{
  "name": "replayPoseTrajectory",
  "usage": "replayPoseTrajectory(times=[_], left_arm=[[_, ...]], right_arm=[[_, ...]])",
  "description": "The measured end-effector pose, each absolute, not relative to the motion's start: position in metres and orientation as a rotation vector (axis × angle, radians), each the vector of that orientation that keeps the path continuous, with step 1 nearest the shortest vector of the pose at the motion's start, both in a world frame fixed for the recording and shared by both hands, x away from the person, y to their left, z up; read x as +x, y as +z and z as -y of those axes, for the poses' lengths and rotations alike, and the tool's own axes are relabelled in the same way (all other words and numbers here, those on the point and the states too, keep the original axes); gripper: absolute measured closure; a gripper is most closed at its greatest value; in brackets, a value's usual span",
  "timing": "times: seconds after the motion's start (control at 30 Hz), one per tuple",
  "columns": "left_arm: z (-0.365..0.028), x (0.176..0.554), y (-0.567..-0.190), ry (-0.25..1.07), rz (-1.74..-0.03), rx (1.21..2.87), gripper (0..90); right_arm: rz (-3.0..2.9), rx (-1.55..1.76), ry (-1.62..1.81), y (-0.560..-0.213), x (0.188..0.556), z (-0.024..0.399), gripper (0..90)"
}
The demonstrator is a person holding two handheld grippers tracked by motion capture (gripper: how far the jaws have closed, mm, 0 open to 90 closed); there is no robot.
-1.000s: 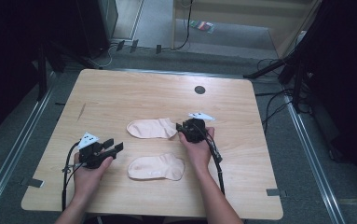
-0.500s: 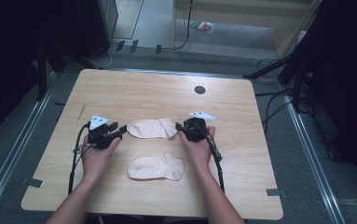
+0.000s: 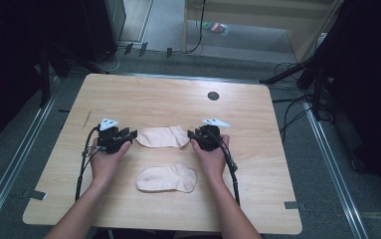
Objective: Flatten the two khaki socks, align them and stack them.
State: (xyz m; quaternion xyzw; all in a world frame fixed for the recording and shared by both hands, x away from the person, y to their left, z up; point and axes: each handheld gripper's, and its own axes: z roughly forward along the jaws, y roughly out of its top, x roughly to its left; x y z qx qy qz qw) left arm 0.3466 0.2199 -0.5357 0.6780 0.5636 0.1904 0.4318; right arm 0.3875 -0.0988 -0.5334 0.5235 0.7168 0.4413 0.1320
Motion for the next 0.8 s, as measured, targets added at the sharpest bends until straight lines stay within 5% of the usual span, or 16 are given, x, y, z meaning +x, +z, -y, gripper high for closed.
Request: replayPoseTrajectory(times=[0.47,0.8], left_arm=[[-0.211,0.348,-0.542,0.503,-1.382,1.758,69.0],[-0.211,0.350,-0.545,0.505,-1.406,1.771,82.0]], right_arm=[[-2.092,1.485,1.243,-0.543,0.390,0.089,58.9],[-2.164,1.388,1.161,-0.549,0.387,0.083,72.2]])
